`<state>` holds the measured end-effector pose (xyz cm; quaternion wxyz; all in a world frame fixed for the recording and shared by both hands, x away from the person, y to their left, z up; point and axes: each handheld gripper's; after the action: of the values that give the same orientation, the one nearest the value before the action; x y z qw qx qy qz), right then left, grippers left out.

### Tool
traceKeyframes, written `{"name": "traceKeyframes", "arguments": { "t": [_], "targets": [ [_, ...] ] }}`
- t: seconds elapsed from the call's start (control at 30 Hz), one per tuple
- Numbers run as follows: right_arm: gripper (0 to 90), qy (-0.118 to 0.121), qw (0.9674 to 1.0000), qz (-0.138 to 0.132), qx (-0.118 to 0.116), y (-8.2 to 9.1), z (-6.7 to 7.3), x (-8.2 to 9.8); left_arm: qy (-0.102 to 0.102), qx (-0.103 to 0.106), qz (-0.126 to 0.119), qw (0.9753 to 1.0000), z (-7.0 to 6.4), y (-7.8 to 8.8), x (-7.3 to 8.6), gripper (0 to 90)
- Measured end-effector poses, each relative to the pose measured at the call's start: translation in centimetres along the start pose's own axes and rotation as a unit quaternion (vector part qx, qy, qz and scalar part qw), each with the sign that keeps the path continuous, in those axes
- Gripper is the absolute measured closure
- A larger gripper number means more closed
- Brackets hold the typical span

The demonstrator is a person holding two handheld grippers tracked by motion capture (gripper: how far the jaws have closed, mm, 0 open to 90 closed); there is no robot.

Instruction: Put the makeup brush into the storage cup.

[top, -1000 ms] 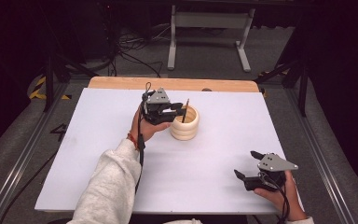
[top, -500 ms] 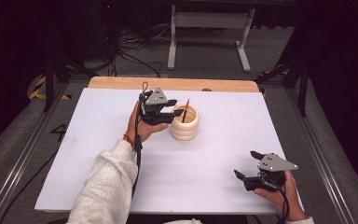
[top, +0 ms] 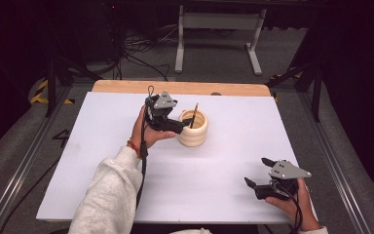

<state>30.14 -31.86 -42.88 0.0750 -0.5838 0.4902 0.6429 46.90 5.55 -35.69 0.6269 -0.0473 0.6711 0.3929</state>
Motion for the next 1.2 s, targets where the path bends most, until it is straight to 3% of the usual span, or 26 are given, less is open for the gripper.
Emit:
{"name": "traceKeyframes", "arguments": {
  "t": [0.2,0.27,0.43,0.83,1.03,1.2],
  "targets": [
    [11.5,-0.002,1.0000,-0.003,0.000,0.0,-0.1,0.0,0.014,-0.007,-0.016,0.9998,0.1,0.2,0.0,4.2],
    [11.3,-0.001,1.0000,-0.003,0.001,0.1,-0.1,0.0,0.020,0.003,-0.020,0.9996,0.0,0.4,0.0,4.0],
    [10.5,0.000,1.0000,-0.004,0.000,0.1,-0.1,0.0,0.002,0.000,-0.024,0.9997,-0.2,1.0,-0.1,2.7],
    [4.8,-0.003,1.0000,-0.005,0.001,0.0,0.0,0.0,-0.007,0.004,-0.019,0.9998,-0.6,1.7,0.3,2.1],
    [3.6,-0.007,0.9999,-0.012,0.006,0.1,0.0,-0.1,-0.027,-0.006,-0.016,0.9995,-0.7,2.5,0.7,2.0],
    [3.5,-0.008,0.9998,-0.014,0.012,0.2,0.0,-0.1,-0.032,-0.010,-0.016,0.9993,-0.7,3.6,1.2,2.1]
  ]
}}
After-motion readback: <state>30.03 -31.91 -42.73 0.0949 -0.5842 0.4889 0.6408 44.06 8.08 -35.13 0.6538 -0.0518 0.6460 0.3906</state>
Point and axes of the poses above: each handheld gripper's, and its own axes: y roughly backward along the jaws, x roughly out of its underside, z roughly to its left, and after that the axes turned 2 degrees about -x, right-handed
